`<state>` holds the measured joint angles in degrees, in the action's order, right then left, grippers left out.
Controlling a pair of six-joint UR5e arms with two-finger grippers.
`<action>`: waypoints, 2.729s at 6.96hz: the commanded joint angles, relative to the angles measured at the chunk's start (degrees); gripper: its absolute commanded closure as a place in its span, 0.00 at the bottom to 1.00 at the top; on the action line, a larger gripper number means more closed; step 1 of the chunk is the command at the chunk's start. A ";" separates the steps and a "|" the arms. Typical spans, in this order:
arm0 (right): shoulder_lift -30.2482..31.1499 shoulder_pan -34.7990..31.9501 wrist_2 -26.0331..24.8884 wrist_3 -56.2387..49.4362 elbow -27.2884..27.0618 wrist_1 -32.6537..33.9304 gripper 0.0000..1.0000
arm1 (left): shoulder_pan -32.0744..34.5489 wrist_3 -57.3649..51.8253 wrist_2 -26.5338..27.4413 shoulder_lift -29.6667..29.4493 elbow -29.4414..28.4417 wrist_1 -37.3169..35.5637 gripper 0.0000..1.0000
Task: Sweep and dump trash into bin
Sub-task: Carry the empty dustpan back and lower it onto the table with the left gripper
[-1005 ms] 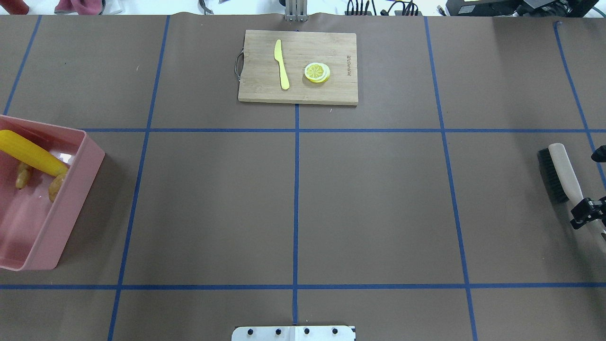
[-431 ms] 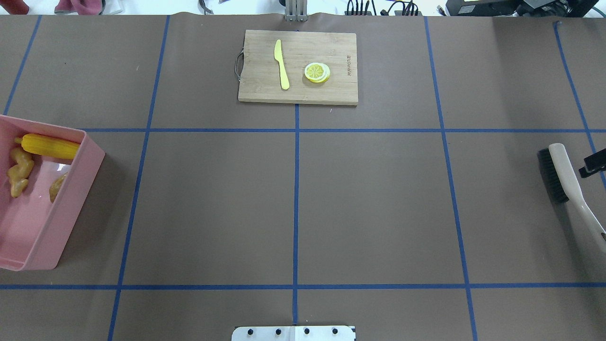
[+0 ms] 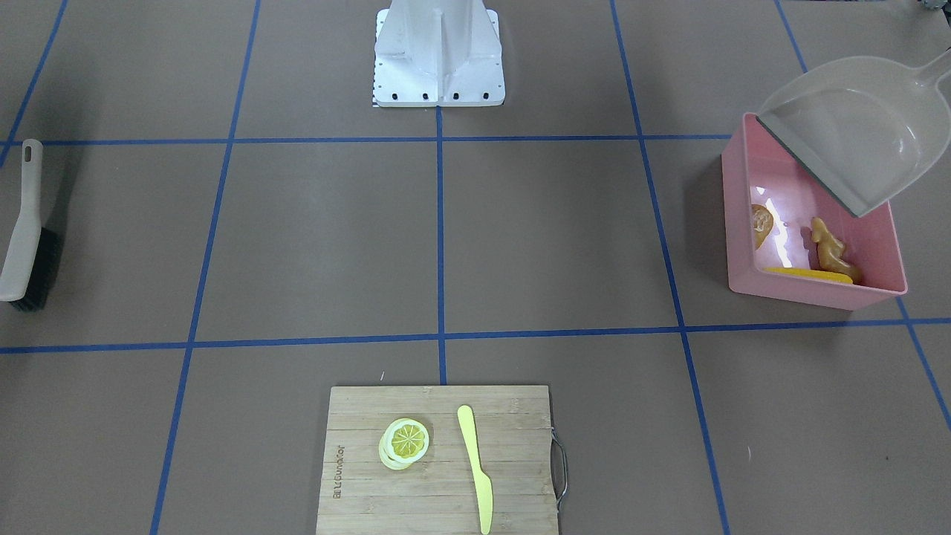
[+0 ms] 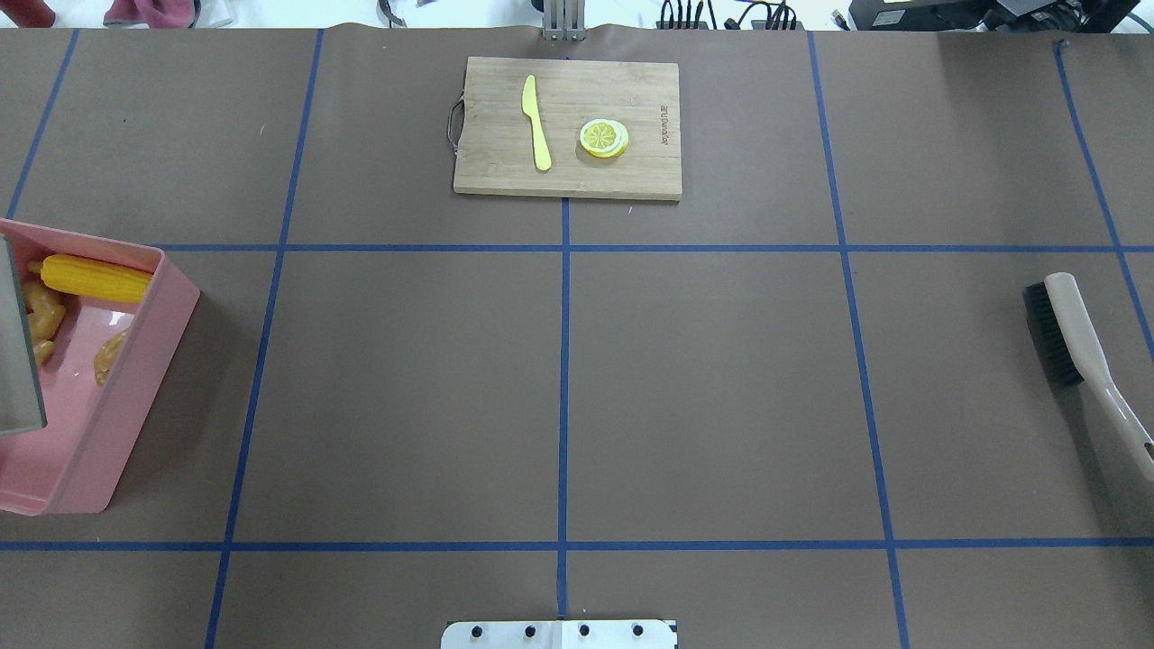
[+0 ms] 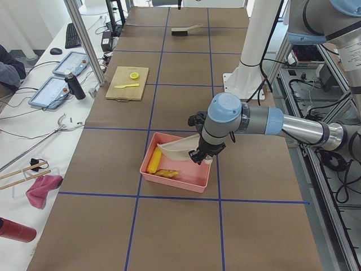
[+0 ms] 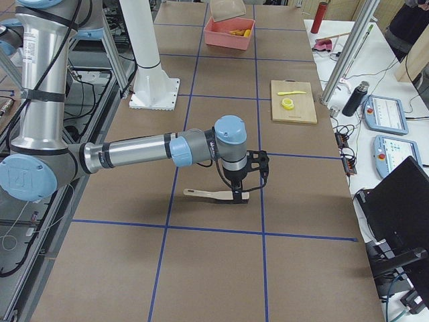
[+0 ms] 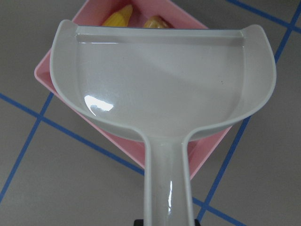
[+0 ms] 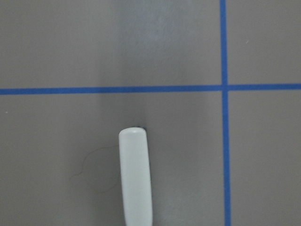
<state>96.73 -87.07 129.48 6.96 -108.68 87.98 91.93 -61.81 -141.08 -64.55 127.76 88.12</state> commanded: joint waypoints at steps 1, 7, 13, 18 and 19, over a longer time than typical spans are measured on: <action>-2.95 -4.16 -0.29 -7.40 -0.39 11.65 0.00 | -7.60 10.76 -0.86 -0.93 -0.32 13.23 1.00; -3.39 0.12 7.80 -6.26 6.19 10.64 0.00 | -37.81 30.13 4.04 -20.05 -11.99 36.39 1.00; -4.10 1.99 7.27 -2.04 6.28 10.46 0.00 | -47.98 36.90 8.28 -39.34 -26.51 35.37 1.00; -4.10 1.99 5.53 -1.94 6.81 10.46 0.00 | -49.21 39.14 8.80 -40.21 -27.91 36.94 0.98; -4.01 1.90 5.60 -2.04 6.90 10.54 0.00 | -49.38 39.13 10.81 -40.48 -28.36 37.03 0.94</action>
<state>92.61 -85.11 135.44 5.10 -101.93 98.45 42.74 -22.61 -131.90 -104.65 100.01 124.75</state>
